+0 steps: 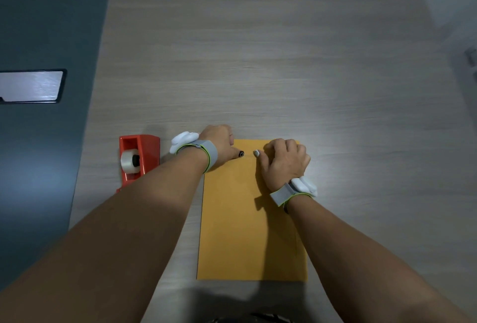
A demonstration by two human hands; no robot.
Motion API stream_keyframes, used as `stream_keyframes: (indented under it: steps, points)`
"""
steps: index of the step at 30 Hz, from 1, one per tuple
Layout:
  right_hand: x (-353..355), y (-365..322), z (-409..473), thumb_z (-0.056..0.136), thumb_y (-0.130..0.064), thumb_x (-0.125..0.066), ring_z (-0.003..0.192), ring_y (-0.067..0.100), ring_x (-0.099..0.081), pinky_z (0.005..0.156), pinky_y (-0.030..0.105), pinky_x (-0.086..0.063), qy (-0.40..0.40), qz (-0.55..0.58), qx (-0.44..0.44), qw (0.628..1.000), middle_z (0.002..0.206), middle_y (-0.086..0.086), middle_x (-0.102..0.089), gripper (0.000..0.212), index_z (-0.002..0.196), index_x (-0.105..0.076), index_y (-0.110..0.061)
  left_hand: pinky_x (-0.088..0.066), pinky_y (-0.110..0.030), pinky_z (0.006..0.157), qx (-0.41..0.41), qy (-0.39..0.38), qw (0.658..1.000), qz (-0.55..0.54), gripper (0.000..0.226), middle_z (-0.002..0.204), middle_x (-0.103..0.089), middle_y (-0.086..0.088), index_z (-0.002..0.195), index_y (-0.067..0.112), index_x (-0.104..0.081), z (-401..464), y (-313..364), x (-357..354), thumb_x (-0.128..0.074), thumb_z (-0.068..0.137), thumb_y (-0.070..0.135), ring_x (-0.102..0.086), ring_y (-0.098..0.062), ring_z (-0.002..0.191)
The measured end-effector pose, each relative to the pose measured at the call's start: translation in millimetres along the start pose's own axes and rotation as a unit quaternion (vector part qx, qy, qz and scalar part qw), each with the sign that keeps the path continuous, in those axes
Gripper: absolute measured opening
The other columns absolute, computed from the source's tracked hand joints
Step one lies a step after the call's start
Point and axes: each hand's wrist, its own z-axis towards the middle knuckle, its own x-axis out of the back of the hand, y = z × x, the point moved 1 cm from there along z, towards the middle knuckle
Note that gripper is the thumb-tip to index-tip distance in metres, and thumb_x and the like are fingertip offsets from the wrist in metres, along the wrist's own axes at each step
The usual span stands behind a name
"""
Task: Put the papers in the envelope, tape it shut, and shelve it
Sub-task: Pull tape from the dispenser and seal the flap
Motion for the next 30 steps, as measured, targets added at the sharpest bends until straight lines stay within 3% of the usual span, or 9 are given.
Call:
stream_keyframes:
  steps: [5,7,10,12,16,18,21,23,30]
  points:
    - [8.3,0.6,11.6,0.081,-0.055,-0.067,0.096,0.028,-0.054,0.08,0.039,-0.036,-0.077,0.016,-0.024,0.997,0.097,-0.002,-0.066,0.054,0.129,-0.055,-0.033,-0.039,-0.027,0.06,-0.01,-0.016,1.0,-0.02,0.026,0.091,-0.062,0.002,0.088,0.022,-0.06,0.2,-1.1,4.1,-0.079,0.08,0.038,-0.057,-0.02,0.083]
    - [10.7,1.3,14.4,0.083,-0.047,-0.069,0.098,0.027,-0.053,0.081,0.037,-0.034,-0.09,0.029,-0.032,0.995,0.096,-0.004,-0.066,0.059,0.136,-0.048,-0.034,-0.04,-0.027,0.061,-0.011,-0.014,1.0,-0.021,0.024,0.089,-0.065,0.003,0.082,0.023,-0.06,-0.5,-3.0,4.8,-0.081,0.079,0.036,-0.058,-0.019,0.082]
    - [12.1,3.7,15.9,0.083,-0.034,-0.071,0.099,0.027,-0.054,0.082,0.032,-0.027,-0.092,0.089,-0.064,0.99,0.082,-0.012,-0.059,0.059,0.137,-0.048,-0.029,-0.041,-0.026,0.059,-0.002,-0.014,0.999,-0.029,0.024,0.086,-0.066,0.004,0.078,0.025,-0.06,-1.8,-3.9,4.8,-0.08,0.078,0.038,-0.061,-0.02,0.084]
    - [13.3,3.3,16.6,0.081,-0.042,-0.07,0.097,0.025,-0.053,0.084,0.033,-0.029,-0.098,0.104,-0.076,0.987,0.078,-0.013,-0.057,0.062,0.136,-0.048,-0.026,-0.041,-0.027,0.058,0.006,-0.007,0.999,-0.034,0.031,0.084,-0.065,0.003,0.083,0.021,-0.063,-2.8,0.3,5.0,-0.076,0.079,0.049,-0.061,-0.021,0.083]
    - [14.0,-2.3,18.8,0.072,-0.058,-0.074,0.099,0.024,-0.051,0.087,0.039,-0.036,-0.124,0.064,-0.091,0.986,0.09,-0.006,-0.067,0.08,0.139,-0.044,-0.028,-0.045,-0.032,0.067,0.038,0.029,0.999,-0.021,0.049,0.083,-0.065,-0.002,0.083,0.017,-0.062,-4.1,8.5,-3.6,-0.075,0.073,0.063,-0.06,-0.024,0.082]
    - [15.2,-1.3,18.4,0.074,-0.052,-0.077,0.1,0.024,-0.052,0.086,0.038,-0.034,-0.124,0.08,-0.079,0.986,0.084,-0.009,-0.063,0.076,0.139,-0.045,-0.029,-0.046,-0.034,0.073,0.042,0.031,0.998,-0.022,0.048,0.085,-0.066,-0.003,0.084,0.016,-0.061,-5.2,8.3,-4.6,-0.077,0.073,0.06,-0.061,-0.025,0.084]
    - [19.2,4.0,18.1,0.079,-0.042,-0.077,0.099,0.024,-0.052,0.086,0.036,-0.033,-0.133,0.106,-0.06,0.984,0.078,-0.014,-0.056,0.067,0.138,-0.046,-0.03,-0.04,-0.03,0.063,0.026,0.019,0.999,-0.034,0.039,0.083,-0.061,0.0,0.085,0.016,-0.06,-5.7,4.9,2.7,-0.078,0.079,0.05,-0.055,-0.021,0.081]
    - [21.9,4.2,17.4,0.08,-0.04,-0.076,0.099,0.024,-0.052,0.085,0.036,-0.033,-0.131,0.104,-0.049,0.985,0.08,-0.014,-0.057,0.065,0.137,-0.047,-0.032,-0.038,-0.028,0.059,0.019,0.018,0.998,-0.05,0.034,0.081,-0.06,0.002,0.079,0.019,-0.059,-5.1,-0.5,5.6,-0.081,0.078,0.044,-0.055,-0.02,0.079]
    - [27.2,6.4,22.7,0.085,-0.031,-0.071,0.104,0.026,-0.051,0.089,0.039,-0.038,-0.177,0.096,-0.011,0.979,0.096,-0.005,-0.067,0.048,0.131,-0.056,-0.037,-0.046,-0.027,0.069,-0.012,0.035,0.998,-0.055,0.023,0.082,-0.066,0.007,0.071,0.028,-0.059,-6.8,-18.8,-0.9,-0.078,0.08,0.034,-0.065,-0.021,0.084]
